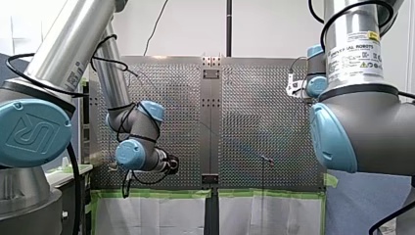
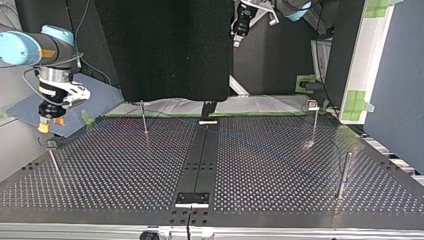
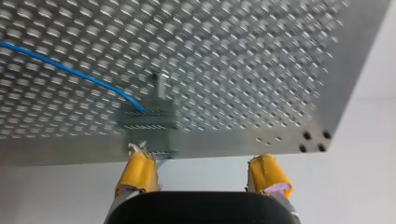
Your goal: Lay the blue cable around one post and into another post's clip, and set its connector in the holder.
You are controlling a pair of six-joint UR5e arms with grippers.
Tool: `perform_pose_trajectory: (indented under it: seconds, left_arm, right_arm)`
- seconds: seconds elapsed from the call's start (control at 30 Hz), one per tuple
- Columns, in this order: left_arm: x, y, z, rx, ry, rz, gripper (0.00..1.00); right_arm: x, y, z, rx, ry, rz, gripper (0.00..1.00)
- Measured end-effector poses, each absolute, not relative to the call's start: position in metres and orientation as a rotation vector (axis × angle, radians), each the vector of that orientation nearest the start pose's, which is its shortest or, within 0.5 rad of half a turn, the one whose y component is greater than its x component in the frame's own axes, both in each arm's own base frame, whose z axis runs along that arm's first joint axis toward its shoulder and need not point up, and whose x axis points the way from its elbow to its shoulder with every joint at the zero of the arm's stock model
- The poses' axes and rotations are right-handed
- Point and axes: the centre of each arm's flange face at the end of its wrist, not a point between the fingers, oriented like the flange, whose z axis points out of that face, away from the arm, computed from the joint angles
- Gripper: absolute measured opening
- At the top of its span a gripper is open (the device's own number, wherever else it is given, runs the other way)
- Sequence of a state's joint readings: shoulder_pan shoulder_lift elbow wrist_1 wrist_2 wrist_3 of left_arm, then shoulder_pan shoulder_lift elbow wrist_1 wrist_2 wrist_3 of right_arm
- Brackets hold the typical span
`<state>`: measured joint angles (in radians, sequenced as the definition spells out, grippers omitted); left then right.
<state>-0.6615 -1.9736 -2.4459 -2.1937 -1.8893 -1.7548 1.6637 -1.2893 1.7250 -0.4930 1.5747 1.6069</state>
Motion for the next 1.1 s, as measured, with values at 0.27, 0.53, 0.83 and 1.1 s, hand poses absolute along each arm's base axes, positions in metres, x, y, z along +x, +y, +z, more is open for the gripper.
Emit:
perform_pose_trajectory:
  seconds: [0.27,0.53,0.83,1.1]
  left_arm:
    - [0.217,-0.298,0.060,0.187,1.814,-0.323,0.98]
    - [0.242,-0.309,0.076,0.147,1.736,-0.294,0.98]
    - [0.277,-0.322,0.101,0.053,1.638,-0.261,0.98]
    - [0.285,-0.320,0.105,0.006,1.613,-0.233,0.98]
  right_arm:
    - [0.213,-0.529,0.279,1.306,-1.200,1.255,0.98]
    - [0.238,-0.501,0.256,1.328,-1.207,1.235,0.98]
    - [0.264,-0.477,0.238,1.360,-1.169,1.219,0.98]
    - [0.299,-0.461,0.207,1.472,-1.101,1.210,0.98]
